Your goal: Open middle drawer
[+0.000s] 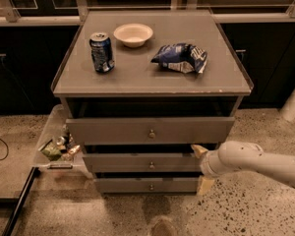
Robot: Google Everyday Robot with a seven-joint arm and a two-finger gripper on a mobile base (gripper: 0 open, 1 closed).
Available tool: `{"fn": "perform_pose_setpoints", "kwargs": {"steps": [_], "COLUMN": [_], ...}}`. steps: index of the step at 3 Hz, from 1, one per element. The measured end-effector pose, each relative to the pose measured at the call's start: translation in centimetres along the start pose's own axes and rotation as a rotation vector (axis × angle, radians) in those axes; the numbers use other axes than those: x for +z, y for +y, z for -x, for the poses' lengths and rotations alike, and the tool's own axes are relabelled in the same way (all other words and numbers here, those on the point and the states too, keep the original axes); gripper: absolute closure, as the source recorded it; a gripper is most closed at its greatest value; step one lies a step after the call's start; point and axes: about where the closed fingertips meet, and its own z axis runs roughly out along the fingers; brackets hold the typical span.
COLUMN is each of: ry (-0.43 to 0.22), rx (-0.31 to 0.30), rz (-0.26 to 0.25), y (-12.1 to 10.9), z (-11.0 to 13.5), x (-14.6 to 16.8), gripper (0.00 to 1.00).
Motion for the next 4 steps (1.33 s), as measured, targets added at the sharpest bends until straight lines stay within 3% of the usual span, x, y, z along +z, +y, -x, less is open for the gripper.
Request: {"fn": "perform_pose_setpoints", "kwargs": {"steps": [1, 3, 4], "ry": [-0.020, -0.162, -0.152], "rx": [0.014, 0.034, 0.017], "rz": [0.003, 0.016, 0.021], "y": [0.0, -1.4, -2.0], "z": [-0.1, 0.7, 1.5], "x": [0.4, 4.1, 5.8], "gripper": [0.00, 0.00, 0.00]}}
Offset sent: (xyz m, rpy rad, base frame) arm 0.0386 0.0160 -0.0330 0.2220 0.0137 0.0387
